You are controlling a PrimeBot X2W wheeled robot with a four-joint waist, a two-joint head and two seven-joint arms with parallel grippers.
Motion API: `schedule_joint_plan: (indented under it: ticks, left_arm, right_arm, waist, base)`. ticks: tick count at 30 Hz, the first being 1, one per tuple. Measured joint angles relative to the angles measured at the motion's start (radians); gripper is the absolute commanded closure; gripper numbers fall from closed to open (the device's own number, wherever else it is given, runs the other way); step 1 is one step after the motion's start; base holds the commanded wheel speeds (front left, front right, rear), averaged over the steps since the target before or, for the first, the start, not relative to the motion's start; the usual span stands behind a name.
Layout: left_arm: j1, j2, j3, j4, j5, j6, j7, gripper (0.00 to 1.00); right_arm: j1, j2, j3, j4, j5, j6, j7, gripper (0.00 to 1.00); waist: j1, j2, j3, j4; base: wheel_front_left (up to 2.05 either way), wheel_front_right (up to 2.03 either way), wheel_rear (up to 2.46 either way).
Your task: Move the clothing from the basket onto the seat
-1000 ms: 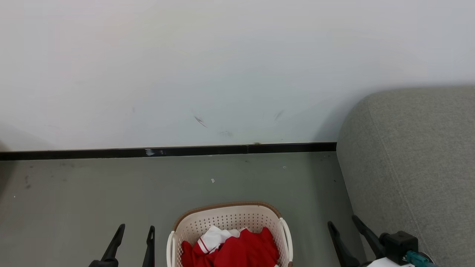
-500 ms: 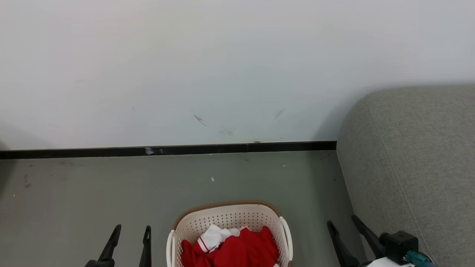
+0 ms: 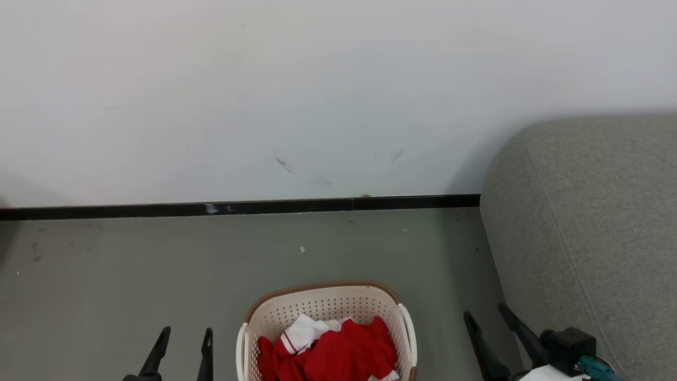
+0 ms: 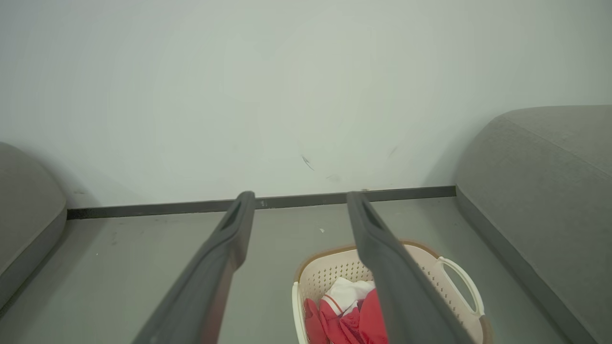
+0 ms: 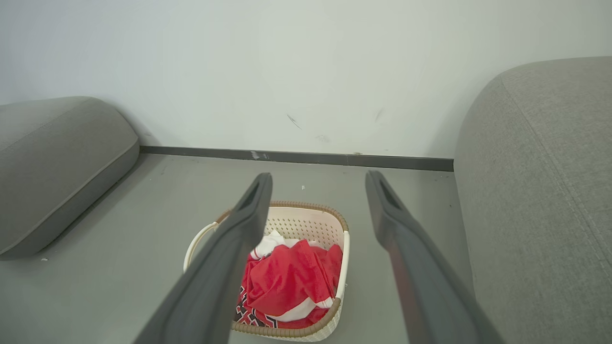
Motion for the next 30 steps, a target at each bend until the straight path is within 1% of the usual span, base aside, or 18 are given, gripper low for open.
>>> schedule_joint_plan:
  ticks: [2,6,11,17,24,30]
  left_arm:
    - [0.001,0.004,-0.004,0.008,0.001,-0.001,0.0,0.0]
    - [0.001,0.017,-0.021,0.031,0.011,-0.017,0.0,0.0]
    - [-0.006,0.035,-0.059,0.057,0.037,-0.037,0.003,0.0]
    - [-0.067,0.034,-0.1,0.093,0.048,-0.064,0.021,0.0]
    - [-0.134,0.03,-0.137,0.145,0.077,-0.097,0.037,0.0]
    - [-0.183,0.021,-0.162,0.189,0.091,-0.111,0.047,0.0]
  right_arm:
    - [0.0,0.0,-0.001,-0.008,0.0,0.0,0.0,0.0]
    - [0.001,0.0,-0.014,-0.019,0.0,0.0,0.0,0.0]
    - [0.013,0.001,-0.061,-0.036,-0.001,0.0,0.0,0.0]
    - [0.022,0.002,-0.114,-0.075,-0.01,0.0,0.0,0.0]
    - [0.025,0.003,-0.147,-0.123,-0.014,0.0,-0.002,0.0]
    - [0.024,0.003,-0.168,-0.159,-0.014,0.0,-0.003,0.0]
  waist:
    - [0.0,0.0,0.005,-0.001]
    - [0.0,0.0,0.016,-0.004]
    - [0.0,0.0,0.035,-0.01]
    - [0.0,0.0,0.066,-0.019]
    - [-0.0001,0.0,0.119,-0.035]
    - [-0.0001,0.0,0.167,-0.049]
  base:
    - [0.0,0.0,0.0]
    - [0.0,0.0,0.0]
    - [0.0,0.0,0.0]
    - [0.0,0.0,0.0]
    - [0.0,0.0,0.0]
    - [0.0,0.0,0.0]
